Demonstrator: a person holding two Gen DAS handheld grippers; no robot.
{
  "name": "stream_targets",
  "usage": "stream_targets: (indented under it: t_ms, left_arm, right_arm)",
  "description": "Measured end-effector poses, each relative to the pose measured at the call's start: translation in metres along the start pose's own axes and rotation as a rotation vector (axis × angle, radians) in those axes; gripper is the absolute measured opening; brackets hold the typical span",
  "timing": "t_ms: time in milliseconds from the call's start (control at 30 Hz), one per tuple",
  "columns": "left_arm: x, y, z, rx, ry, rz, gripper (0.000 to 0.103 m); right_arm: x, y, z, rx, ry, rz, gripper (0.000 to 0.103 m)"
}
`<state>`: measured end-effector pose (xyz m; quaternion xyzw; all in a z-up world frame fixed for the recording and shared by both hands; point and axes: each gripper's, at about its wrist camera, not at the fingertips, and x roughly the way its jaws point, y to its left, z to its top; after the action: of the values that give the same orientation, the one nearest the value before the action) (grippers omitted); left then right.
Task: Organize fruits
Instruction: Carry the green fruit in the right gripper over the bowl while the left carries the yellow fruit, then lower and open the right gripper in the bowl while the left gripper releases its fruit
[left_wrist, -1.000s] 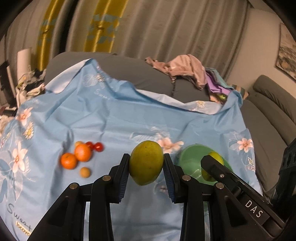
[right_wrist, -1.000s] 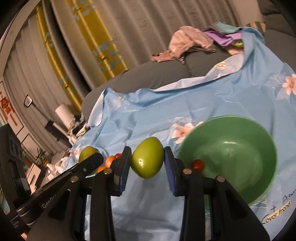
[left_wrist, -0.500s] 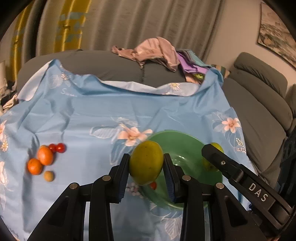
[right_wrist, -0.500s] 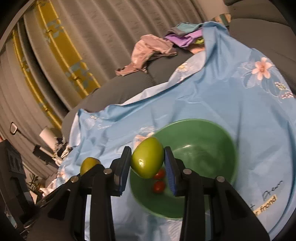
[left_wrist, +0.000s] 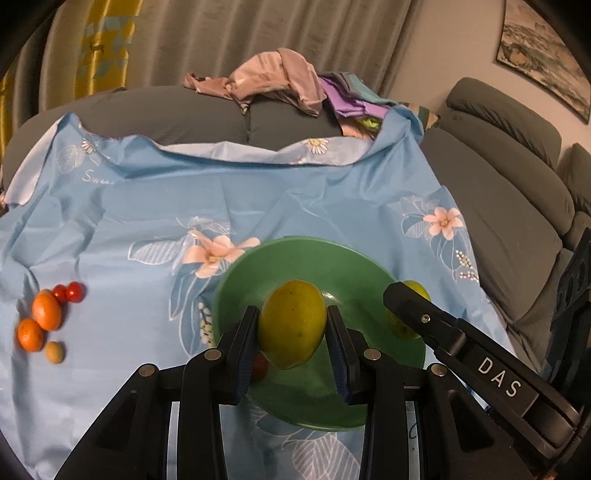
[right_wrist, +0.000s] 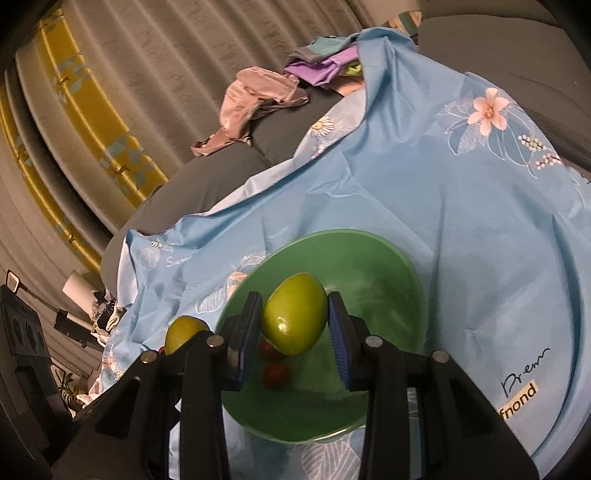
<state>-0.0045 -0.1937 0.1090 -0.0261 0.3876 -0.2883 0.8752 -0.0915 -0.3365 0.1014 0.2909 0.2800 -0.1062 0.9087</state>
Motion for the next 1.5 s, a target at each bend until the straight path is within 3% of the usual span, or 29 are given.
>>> stream_targets:
  t_ms: [567, 1500]
  left_arm:
    - [0.029, -0.011, -0.007, 0.023, 0.048, 0.027, 0.035]
    - [0.045, -0.012, -0.010, 0.043, 0.088, 0.056, 0.036]
  right_arm:
    - [0.010, -0.024, 0.003, 0.037, 0.029, -0.119, 0.037]
    - [0.019, -0.025, 0.000, 0.018, 0.072, -0.170, 0.037]
